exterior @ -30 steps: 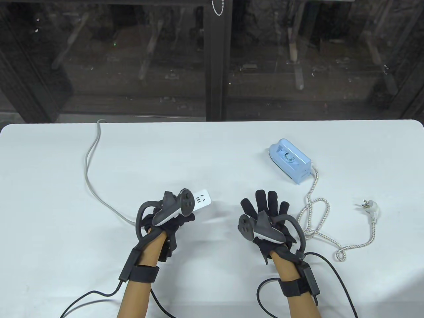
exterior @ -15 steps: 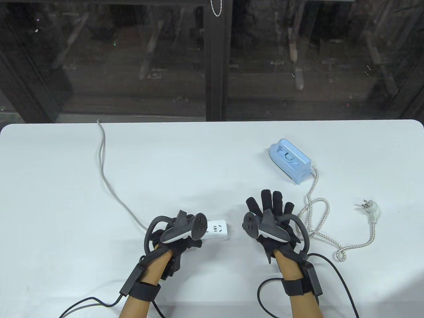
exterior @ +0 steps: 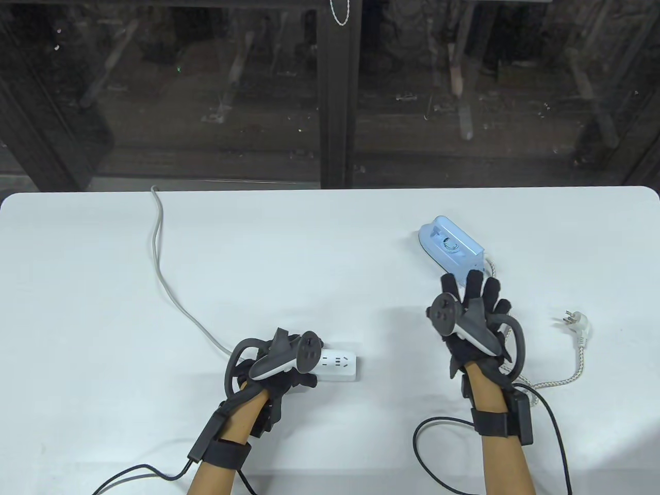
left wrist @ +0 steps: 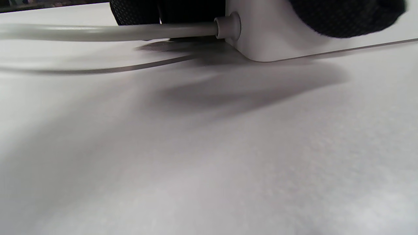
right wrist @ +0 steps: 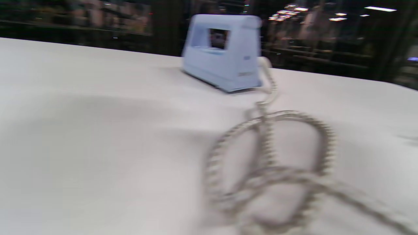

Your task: Plug the electric iron into the power strip

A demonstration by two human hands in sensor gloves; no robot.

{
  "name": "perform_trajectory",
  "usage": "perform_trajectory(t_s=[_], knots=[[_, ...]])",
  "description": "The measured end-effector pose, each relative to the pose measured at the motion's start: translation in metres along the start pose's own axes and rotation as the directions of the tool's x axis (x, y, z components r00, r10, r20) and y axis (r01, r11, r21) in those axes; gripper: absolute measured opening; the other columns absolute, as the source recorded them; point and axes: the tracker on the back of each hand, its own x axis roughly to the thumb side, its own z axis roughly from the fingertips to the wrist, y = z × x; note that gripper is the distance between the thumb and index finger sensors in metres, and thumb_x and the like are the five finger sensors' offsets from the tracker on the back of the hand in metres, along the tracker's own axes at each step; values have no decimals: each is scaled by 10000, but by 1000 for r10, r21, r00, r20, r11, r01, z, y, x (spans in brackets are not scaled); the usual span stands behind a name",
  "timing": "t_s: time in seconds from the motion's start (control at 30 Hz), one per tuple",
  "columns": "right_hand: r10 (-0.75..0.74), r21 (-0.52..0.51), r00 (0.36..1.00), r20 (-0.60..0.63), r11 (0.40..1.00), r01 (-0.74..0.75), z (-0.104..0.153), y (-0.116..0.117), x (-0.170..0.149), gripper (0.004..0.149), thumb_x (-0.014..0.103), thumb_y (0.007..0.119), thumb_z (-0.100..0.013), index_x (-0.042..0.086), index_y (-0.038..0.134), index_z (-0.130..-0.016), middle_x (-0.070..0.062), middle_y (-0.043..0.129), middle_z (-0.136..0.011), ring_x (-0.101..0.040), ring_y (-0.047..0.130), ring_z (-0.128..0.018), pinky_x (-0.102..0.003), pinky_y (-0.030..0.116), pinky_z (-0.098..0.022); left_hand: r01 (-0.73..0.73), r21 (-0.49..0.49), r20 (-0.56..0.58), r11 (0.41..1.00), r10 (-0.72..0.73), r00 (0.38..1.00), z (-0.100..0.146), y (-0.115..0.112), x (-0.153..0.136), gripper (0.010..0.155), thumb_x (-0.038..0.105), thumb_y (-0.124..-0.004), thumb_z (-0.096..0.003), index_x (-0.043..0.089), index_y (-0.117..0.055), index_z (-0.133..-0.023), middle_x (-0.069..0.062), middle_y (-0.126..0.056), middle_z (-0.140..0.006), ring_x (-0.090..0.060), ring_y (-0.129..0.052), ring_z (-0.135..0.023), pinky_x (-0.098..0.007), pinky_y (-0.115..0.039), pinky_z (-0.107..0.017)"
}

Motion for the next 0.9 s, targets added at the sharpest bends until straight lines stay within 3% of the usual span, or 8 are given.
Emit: perform_trajectory(t_s=[0.2, 0.47, 0.63, 0.8, 0.9], knots=[[50, 89, 964, -260, 996, -28, -24, 17, -72, 674, 497, 430, -584, 252, 91, -1112, -325, 34, -1168, -654, 137, -996, -778, 363, -686, -14, -7, -3, 1000, 14, 1000, 0, 0, -2, 780, 612, -727, -350, 466, -488, -1078, -5, -617, -1153, -274, -691, -1040, -500, -706, -774], [-1, 296, 873, -488, 941, 166, -35, 54, -128, 699, 557, 395, -568, 300, -10, -1076, -295, -52, -1158, -727, 205, -975, -831, 466, -619, -20, -15, -1, 1000, 20, 1000, -1, 1, -2, 780, 618, -723, -352, 477, -475, -1078, -10, -609, -1155, -281, -680, -1040, -515, -697, -778], [-31, 389, 860, -510, 883, 262, -39, 73, -136, 684, 546, 383, -575, 299, -27, -1063, -308, -113, -1113, -687, 404, -981, -753, 599, -624, -22, -19, -1, 1000, 22, 1000, 0, 1, -1, 781, 617, -723, -352, 482, -469, -1078, -14, -604, -1157, -285, -674, -1041, -516, -697, -778], [54, 381, 859, -509, 909, 168, -43, 74, -136, 732, 463, 479, -594, 274, -89, -1016, -288, -41, -1126, -629, 487, -963, -681, 642, -644, -20, -21, -1, 1000, 20, 1000, -1, 1, -1, 781, 618, -721, -352, 484, -466, -1078, -19, -603, -1157, -290, -671, -1042, -518, -696, -778], [36, 316, 867, -498, 938, 143, -44, 69, -138, 816, 394, 572, -584, 198, -92, -1015, -255, 108, -1146, -523, 589, -919, -578, 695, -643, -19, -21, 0, 1000, 19, 1000, -1, 1, -1, 780, 617, -722, -352, 485, -466, -1077, -17, -605, -1156, -290, -672, -1041, -517, -697, -778]])
